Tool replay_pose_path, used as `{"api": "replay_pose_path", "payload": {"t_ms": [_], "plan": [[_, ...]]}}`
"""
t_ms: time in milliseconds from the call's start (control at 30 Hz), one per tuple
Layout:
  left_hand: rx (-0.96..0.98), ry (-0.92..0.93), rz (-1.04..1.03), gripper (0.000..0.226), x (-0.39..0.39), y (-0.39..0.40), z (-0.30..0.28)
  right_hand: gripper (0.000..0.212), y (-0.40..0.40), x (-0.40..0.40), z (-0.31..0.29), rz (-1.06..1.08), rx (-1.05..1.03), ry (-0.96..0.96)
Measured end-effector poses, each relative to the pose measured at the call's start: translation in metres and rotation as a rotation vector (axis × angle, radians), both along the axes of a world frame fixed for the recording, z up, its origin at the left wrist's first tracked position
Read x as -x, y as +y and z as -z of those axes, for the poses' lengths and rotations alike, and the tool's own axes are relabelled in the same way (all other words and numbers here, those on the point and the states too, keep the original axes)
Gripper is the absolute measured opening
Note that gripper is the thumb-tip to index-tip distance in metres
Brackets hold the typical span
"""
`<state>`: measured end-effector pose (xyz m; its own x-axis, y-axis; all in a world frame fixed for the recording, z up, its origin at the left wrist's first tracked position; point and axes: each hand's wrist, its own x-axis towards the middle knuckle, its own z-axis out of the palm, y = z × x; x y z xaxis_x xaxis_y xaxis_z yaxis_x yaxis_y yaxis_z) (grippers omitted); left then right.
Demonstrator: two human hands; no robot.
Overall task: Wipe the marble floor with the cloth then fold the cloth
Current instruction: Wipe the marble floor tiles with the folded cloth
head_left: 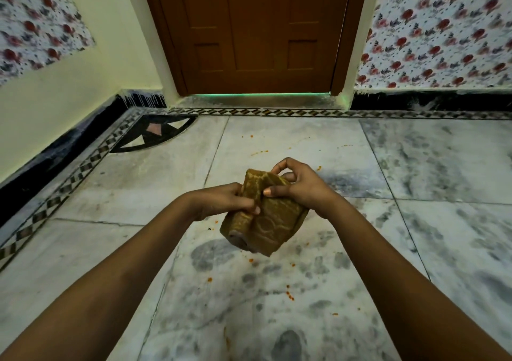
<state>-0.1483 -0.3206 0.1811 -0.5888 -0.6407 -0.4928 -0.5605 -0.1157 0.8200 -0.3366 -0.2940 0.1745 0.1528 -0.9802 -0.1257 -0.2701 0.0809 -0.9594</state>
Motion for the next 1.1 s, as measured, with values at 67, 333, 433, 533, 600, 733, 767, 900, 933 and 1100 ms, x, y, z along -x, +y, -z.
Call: {"api": "replay_pose_path", "payload": {"t_ms": [67, 333, 433, 533, 600, 733, 767, 900, 933, 1100], "plan": [[0.009, 0.091, -0.14, 0.025, 0.004, 0.001, 0.0, 0.034, 0.001, 0.002, 0.004, 0.106, -0.008, -0.108], [-0.338, 0.497, -0.7, 0.027, 0.001, 0.006, 0.022, 0.06, 0.006, -0.02, 0.032, 0.33, -0.301, -0.326], [-0.41, 0.541, -0.676, 0.038, -0.001, 0.006, 0.034, 0.046, -0.001, -0.035, 0.045, 0.485, -0.17, -0.227], [-0.486, 0.568, -0.675, 0.038, -0.011, 0.005, 0.055, 0.04, -0.01, -0.053, 0.057, 0.489, -0.16, -0.077], [-0.533, 0.587, -0.744, 0.026, -0.022, 0.003, 0.07, 0.042, -0.014, -0.055, 0.062, 0.387, -0.189, 0.027], [-0.581, 0.55, -0.882, 0.034, -0.059, -0.017, 0.095, 0.046, -0.026, -0.044, 0.069, 0.301, -0.182, 0.307], [-0.578, 0.533, -0.909, 0.037, -0.066, -0.023, 0.098, 0.048, -0.028, -0.038, 0.069, 0.277, -0.185, 0.377], [-0.546, 0.502, -0.964, 0.037, -0.09, -0.058, 0.097, 0.056, -0.042, -0.028, 0.076, 0.273, -0.192, 0.544], [-0.534, 0.5, -0.979, 0.037, -0.091, -0.067, 0.095, 0.058, -0.048, -0.028, 0.077, 0.28, -0.182, 0.582], [-0.428, 0.495, -1.032, 0.037, -0.08, -0.113, 0.098, 0.062, -0.089, -0.029, 0.097, 0.285, -0.075, 0.727]]}}
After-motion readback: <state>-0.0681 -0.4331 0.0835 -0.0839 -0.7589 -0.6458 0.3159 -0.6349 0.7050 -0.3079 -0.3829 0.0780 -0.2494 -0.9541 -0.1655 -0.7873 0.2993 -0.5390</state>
